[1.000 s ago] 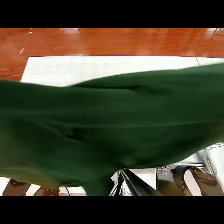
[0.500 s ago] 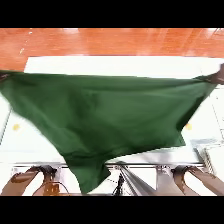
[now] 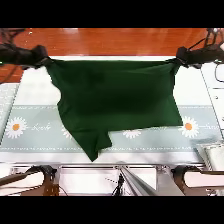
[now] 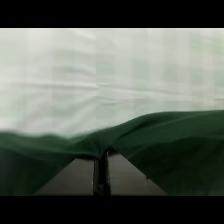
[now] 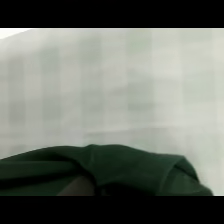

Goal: Fold the shirts.

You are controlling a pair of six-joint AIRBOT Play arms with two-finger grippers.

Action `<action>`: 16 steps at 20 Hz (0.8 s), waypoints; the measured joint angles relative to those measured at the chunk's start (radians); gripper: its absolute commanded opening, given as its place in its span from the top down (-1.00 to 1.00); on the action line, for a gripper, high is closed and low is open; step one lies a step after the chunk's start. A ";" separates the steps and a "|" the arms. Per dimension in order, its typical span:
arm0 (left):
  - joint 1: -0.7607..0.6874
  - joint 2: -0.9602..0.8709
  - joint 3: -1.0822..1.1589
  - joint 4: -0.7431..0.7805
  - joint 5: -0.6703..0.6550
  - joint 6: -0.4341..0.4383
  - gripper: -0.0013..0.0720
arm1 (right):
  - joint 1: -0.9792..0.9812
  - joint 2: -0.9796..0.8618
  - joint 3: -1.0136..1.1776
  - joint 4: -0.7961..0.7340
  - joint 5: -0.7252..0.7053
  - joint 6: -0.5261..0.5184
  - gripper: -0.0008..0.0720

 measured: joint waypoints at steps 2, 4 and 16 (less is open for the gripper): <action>-0.003 -0.101 -0.002 -0.027 0.014 0.001 0.90 | 0.000 -0.065 -0.001 -0.002 -0.031 0.001 0.91; -0.009 -0.185 -0.003 -0.043 -0.003 0.002 0.90 | 0.000 -0.119 -0.001 -0.019 -0.031 0.001 0.91; 0.149 -0.206 0.156 -0.100 -0.417 0.023 -0.35 | -0.143 0.032 0.142 -0.188 0.267 -0.142 -0.25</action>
